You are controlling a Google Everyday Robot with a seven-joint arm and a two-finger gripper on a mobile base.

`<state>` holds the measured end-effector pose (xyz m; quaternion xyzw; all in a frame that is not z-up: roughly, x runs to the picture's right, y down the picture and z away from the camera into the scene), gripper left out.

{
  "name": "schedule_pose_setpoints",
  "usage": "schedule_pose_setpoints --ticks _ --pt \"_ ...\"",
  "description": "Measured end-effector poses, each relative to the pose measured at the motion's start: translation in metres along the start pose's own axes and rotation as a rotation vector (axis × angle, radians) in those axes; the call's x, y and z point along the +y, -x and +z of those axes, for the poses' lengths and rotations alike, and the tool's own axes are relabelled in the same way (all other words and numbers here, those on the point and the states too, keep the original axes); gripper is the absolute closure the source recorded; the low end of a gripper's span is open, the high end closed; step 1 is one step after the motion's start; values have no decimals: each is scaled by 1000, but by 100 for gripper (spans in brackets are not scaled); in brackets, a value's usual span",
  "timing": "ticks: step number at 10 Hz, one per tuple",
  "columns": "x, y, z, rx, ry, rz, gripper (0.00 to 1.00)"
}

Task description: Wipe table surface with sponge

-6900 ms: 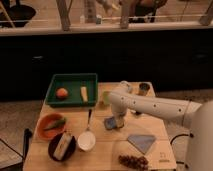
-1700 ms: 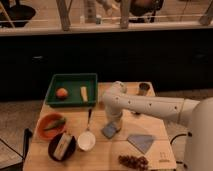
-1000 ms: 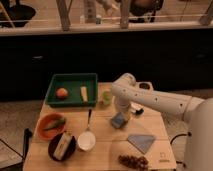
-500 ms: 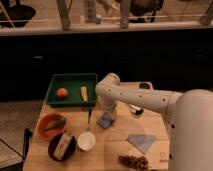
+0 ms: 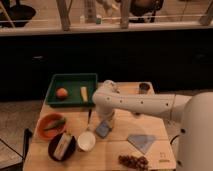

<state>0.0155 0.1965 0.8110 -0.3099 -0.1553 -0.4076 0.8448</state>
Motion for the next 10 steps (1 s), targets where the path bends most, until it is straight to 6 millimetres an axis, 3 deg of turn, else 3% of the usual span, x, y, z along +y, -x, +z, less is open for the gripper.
schedule_pose_setpoints --ticks 3,5,8,10 --pt "47 -26 -8 42 15 77 99" --pt "64 -61 -11 92 21 150 99" --pt "44 -92 -9 124 14 171 99" --pt "23 -90 -6 126 5 143 99"
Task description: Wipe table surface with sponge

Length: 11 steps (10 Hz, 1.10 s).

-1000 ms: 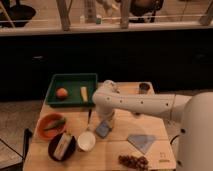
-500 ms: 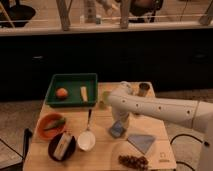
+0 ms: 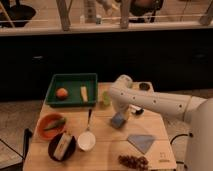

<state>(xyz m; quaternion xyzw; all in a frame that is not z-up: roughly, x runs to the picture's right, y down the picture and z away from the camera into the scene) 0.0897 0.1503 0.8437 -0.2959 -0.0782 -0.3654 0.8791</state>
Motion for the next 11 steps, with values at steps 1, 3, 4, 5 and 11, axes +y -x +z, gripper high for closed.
schedule_pose_setpoints --ticks 1,3,4,5,11 --pt "-12 10 1 -5 -10 -25 99" --pt "-36 33 4 -25 -33 -92 99" --pt "-44 47 4 -40 -42 -132 99" --pt "-45 63 4 -60 -50 -168 99" --pt "17 70 -1 -72 -38 -153 99"
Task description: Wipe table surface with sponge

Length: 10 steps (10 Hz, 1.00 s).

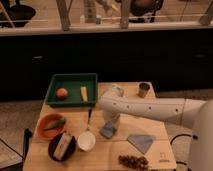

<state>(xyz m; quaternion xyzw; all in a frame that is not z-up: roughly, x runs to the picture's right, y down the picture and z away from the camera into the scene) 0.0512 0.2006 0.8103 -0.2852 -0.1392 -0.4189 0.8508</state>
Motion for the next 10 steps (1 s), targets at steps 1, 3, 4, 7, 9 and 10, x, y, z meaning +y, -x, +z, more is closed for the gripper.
schedule_pose_setpoints --ticks 1,3,4,7,9,10 --pt "15 -7 -1 6 8 29 99" --pt "33 -30 -2 35 21 87 99" --pt "33 -45 -1 53 33 105 99" --pt "5 -66 9 63 41 92 99" --pt "-12 -61 13 51 37 58 99" --pt "-18 -57 14 41 31 41 99"
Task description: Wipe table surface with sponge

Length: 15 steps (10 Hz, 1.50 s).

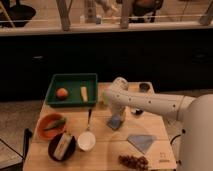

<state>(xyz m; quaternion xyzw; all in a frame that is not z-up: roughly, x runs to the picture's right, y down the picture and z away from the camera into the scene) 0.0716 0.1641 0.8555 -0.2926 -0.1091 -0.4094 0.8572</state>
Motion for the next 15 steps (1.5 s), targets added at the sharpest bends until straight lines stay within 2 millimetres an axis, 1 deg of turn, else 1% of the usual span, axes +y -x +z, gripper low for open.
schedule_pose_setpoints --ticks 2,4,5,8,10,11,15 --pt "-4 11 0 -22 -11 -28 99" --pt "1 23 -1 -37 -16 -47 99" --pt "8 27 -3 -42 -16 -39 99" --pt "21 18 -6 -27 -6 -6 99" --pt "27 0 -9 -12 -3 27 99" --pt "28 -4 -10 -8 -2 39 99" --pt "28 -4 -11 -7 -1 41 99"
